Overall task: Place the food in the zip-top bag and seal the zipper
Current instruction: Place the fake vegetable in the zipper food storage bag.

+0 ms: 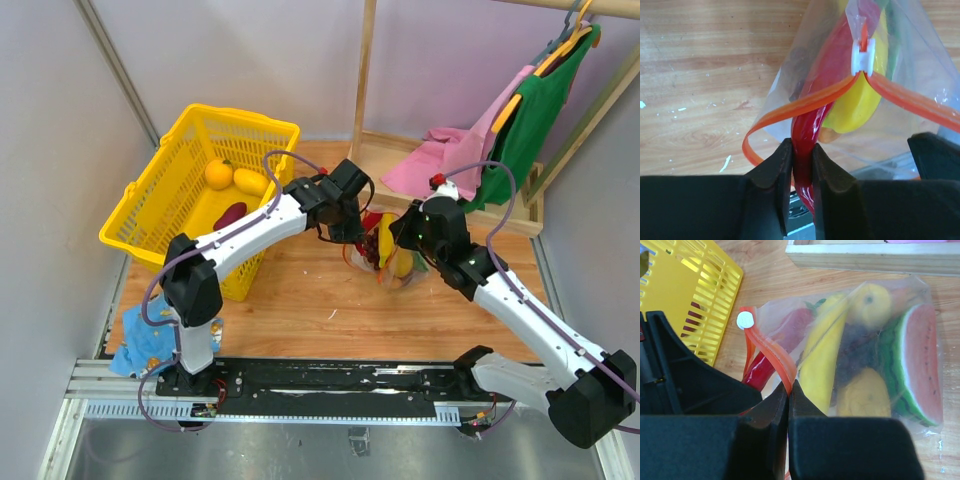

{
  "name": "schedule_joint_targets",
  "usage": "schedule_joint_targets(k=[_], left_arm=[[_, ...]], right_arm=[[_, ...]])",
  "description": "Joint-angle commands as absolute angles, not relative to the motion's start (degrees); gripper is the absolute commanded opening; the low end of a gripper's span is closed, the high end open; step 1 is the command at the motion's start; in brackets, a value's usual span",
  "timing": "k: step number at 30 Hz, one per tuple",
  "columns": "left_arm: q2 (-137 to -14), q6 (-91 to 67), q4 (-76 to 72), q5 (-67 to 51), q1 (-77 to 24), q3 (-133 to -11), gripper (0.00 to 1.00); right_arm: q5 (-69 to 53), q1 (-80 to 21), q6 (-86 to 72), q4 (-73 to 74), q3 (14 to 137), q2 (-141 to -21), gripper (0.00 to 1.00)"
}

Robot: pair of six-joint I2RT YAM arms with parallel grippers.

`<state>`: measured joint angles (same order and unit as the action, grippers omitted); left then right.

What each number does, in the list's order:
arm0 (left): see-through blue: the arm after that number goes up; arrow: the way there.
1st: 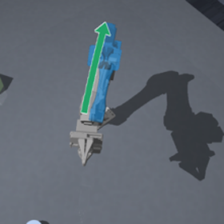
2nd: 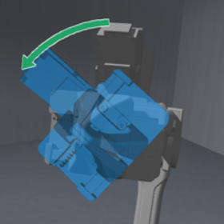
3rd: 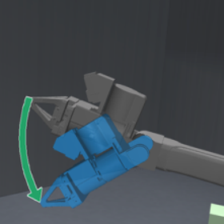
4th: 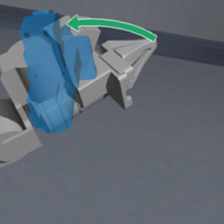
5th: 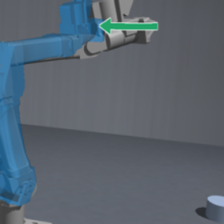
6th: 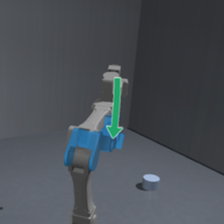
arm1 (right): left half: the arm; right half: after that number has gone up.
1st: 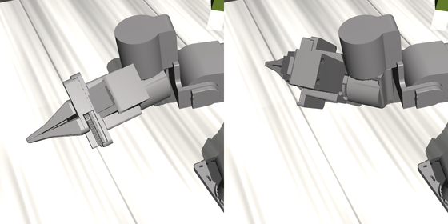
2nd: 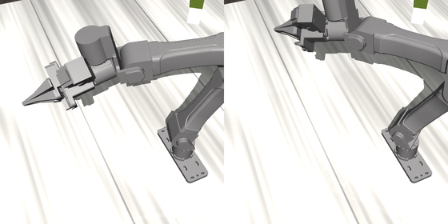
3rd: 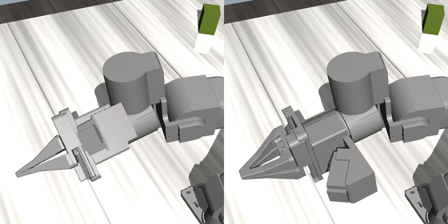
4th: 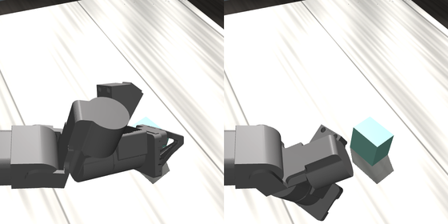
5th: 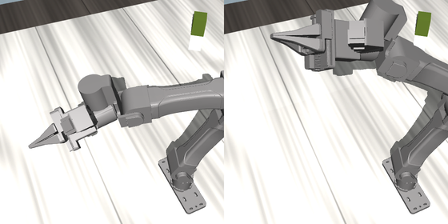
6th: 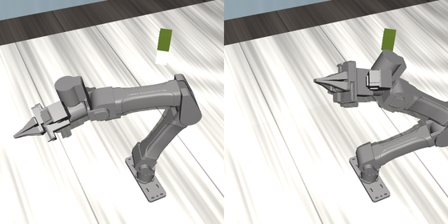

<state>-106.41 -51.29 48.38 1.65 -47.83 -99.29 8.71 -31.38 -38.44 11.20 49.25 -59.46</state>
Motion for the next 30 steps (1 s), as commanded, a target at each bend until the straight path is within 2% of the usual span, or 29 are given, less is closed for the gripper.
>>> schedule_joint_targets(k=[1, 7, 10, 20, 30], left_arm=[[-107.1, -52.7, 44.7, 5.6, -48.9, -98.7, 0.27], [-108.0, -51.3, 44.0, 3.8, -49.5, -100.1, 0.49], [-106.7, -50.9, 44.2, 4.0, -49.5, -99.6, 0.56], [-99.8, -48.0, 49.2, 7.5, -49.5, -96.7, 0.58], [-93.6, -45.2, 43.9, 8.6, -48.3, -83.5, 0.60]], right_arm=[[7.1, -32.5, -39.1, 7.9, 48.7, -58.3, 0.01], [6.3, -32.5, -39.0, 7.4, 48.6, -59.1, 0.01], [6.2, -32.5, -38.6, 7.4, 48.9, -59.2, 0.01], [5.1, -32.5, -36.2, 7.6, 49.5, -59.1, 0.01], [0.8, -32.4, -34.5, 7.2, 49.9, -59.6, 0.01]])
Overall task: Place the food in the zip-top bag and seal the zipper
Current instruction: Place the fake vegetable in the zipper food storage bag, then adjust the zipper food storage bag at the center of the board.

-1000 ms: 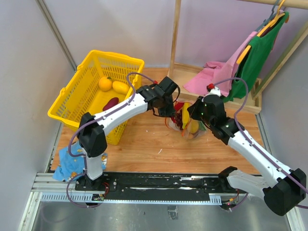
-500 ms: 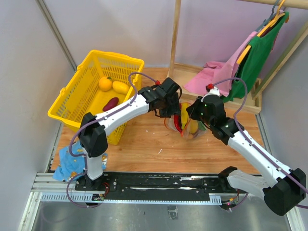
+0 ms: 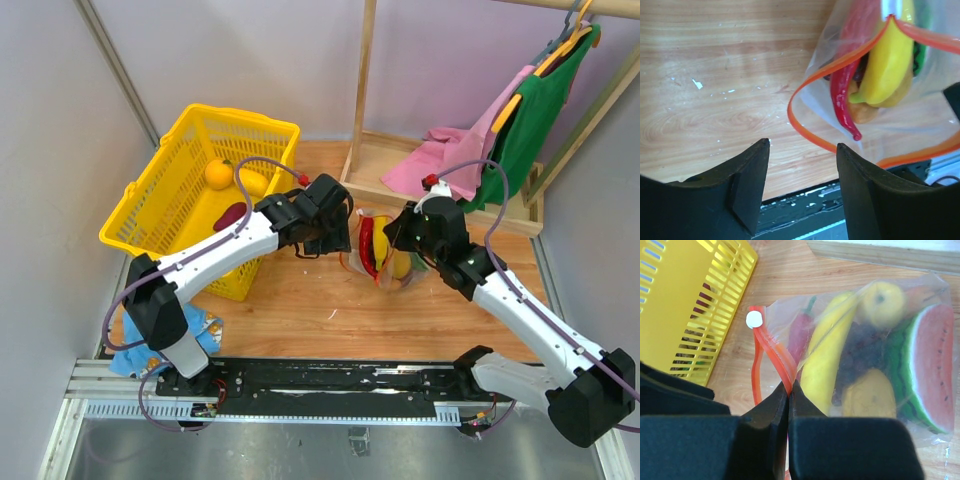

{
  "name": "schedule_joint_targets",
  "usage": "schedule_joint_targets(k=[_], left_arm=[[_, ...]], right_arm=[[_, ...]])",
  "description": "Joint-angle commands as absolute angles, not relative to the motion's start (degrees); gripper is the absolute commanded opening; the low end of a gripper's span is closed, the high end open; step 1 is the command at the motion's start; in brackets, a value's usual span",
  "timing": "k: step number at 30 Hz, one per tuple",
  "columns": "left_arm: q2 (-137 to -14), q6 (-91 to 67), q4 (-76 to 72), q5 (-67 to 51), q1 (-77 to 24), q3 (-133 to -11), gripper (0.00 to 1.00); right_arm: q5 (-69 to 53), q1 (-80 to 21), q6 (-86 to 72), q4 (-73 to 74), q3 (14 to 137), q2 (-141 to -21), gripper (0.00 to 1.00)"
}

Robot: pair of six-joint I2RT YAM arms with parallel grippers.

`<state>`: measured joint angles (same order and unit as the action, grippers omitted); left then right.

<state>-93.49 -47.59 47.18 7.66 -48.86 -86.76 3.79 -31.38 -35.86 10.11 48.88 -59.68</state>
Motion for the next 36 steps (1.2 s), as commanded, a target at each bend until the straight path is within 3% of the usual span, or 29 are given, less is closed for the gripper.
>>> schedule_joint_targets(k=[1, 8, 13, 21, 36], left_arm=[[-93.9, -44.8, 42.8, 8.4, -48.1, -82.8, 0.60], [-96.3, -42.2, 36.6, 8.4, -47.2, -80.7, 0.54], [-100.0, -40.7, 33.6, 8.4, -46.9, -81.0, 0.43], [-99.7, -40.2, 32.8, 6.9, -46.9, -81.6, 0.01], [-87.1, -50.9, 36.3, -3.6, -47.0, -79.9, 0.00]], right_arm=[[0.3, -32.4, -34.4, 7.2, 50.0, -59.7, 0.01], [-1.9, -32.4, -34.0, 7.9, 50.2, -59.6, 0.01], [-3.3, -32.4, -33.7, 8.2, 50.3, -59.4, 0.01], [-5.6, -32.4, -30.1, 11.0, 51.9, -60.0, 0.01], [-10.7, -32.3, -13.6, 23.5, 64.6, -67.1, 0.06]])
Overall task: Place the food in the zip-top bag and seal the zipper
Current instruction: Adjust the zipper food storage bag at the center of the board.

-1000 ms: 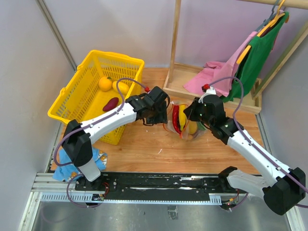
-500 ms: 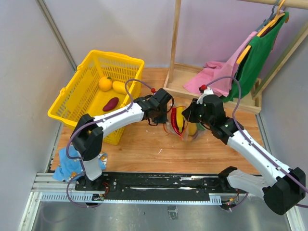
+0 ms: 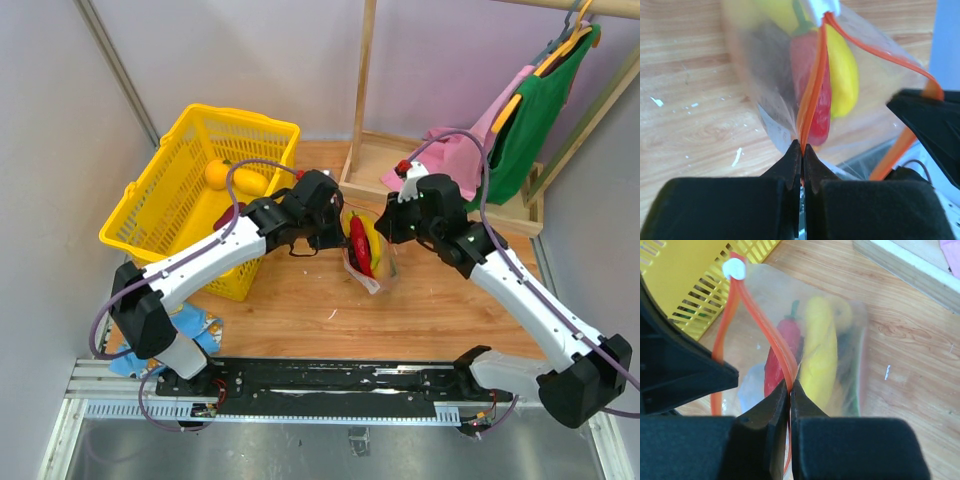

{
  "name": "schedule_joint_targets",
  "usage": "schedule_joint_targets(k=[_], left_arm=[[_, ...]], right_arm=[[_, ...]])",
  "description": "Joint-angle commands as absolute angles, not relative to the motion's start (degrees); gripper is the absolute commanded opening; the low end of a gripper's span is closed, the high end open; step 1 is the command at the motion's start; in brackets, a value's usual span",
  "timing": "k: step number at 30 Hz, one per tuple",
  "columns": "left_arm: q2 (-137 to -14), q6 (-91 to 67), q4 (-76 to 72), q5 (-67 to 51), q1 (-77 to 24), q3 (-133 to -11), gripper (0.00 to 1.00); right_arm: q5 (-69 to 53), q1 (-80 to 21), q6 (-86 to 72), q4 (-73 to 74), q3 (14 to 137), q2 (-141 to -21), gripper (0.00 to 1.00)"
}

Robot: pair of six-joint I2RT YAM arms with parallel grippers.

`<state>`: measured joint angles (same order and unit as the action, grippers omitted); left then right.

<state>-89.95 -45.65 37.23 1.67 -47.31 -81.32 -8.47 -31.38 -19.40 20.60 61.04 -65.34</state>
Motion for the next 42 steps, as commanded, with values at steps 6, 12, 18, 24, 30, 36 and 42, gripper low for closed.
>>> schedule_joint_targets(k=[6, 12, 18, 24, 30, 36, 42], left_arm=[[-83.1, -56.8, 31.2, -4.9, -47.0, -74.8, 0.00], [-79.2, -61.0, 29.1, -4.6, -47.0, -74.9, 0.00], [-76.8, -63.3, 28.2, -1.7, -46.9, -72.2, 0.00], [-80.4, -64.8, 27.6, -6.2, -46.7, -69.4, 0.00], [-79.9, -65.6, 26.4, -4.9, -46.7, -69.2, 0.00], [-77.4, -66.3, 25.8, -3.5, -46.7, -67.5, 0.00], [-75.0, -66.2, 26.4, -1.6, -46.7, -66.6, 0.00]], right_arm=[[-16.6, -32.3, -13.8, 26.3, 67.8, -73.0, 0.08], [-17.2, -32.4, -12.2, 28.7, 70.2, -74.0, 0.07], [-14.4, -32.4, -9.9, 32.2, 73.3, -73.9, 0.06], [-15.7, -32.4, -9.7, 33.3, 73.1, -75.2, 0.06], [-20.1, -32.4, -9.5, 33.4, 72.1, -73.5, 0.28], [-22.0, -32.4, -7.1, 34.1, 69.1, -68.9, 0.68], [-22.8, -32.4, -4.6, 36.2, 66.3, -63.7, 0.99]])
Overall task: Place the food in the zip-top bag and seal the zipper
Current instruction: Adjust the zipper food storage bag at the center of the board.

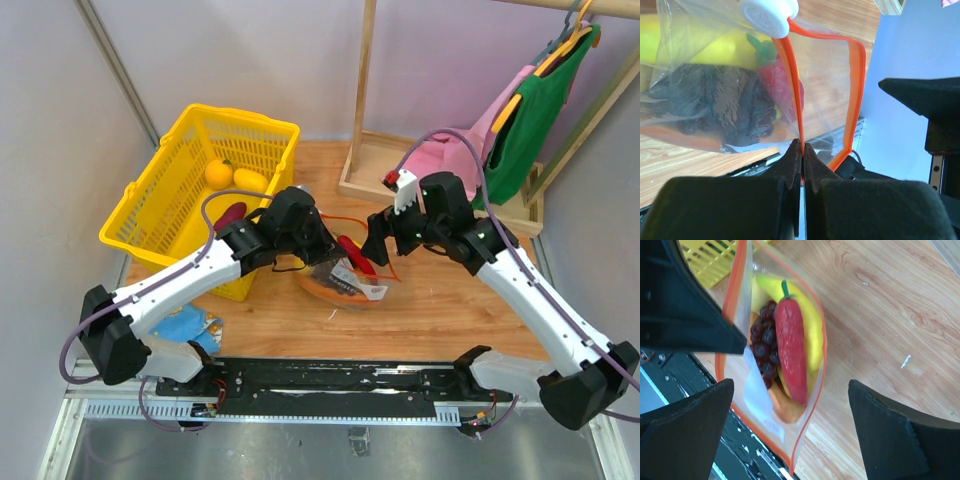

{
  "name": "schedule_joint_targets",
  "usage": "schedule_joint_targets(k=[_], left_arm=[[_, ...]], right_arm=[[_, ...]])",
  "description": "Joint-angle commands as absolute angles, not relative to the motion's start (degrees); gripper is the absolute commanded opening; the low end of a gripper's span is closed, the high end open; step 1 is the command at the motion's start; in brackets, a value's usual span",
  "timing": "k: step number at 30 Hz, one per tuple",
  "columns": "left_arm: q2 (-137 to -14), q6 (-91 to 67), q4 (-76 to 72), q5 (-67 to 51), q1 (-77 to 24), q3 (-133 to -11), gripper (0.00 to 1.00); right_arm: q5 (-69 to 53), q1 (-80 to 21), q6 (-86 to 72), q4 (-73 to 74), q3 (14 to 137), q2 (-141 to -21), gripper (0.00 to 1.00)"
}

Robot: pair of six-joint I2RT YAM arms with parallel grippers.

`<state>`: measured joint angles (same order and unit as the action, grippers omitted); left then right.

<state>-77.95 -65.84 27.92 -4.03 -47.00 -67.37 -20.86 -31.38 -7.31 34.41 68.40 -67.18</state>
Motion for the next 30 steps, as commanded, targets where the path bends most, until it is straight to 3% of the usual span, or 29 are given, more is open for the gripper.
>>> schedule_joint_targets(k=[1, 10, 21, 30], left_arm=[[-74.8, -66.3, 26.4, -1.4, -46.7, -66.5, 0.00], [-74.4, -66.4, 26.1, -2.3, -46.7, -65.9, 0.00], [-73.3, -66.8, 25.5, -2.8, -46.7, -64.8, 0.00], [-72.8, -67.1, 25.0, -3.4, -46.7, -63.8, 0.00]], right_arm=[[-23.6, -32.5, -4.2, 36.1, 65.7, -62.8, 0.98], [-25.0, -36.8, -0.6, 33.8, 59.0, -56.6, 0.98], [-9.7, -40.2, 0.8, 33.0, 56.4, -58.5, 0.98], [-16.8, -40.8, 1.3, 28.2, 55.3, -61.8, 0.98]])
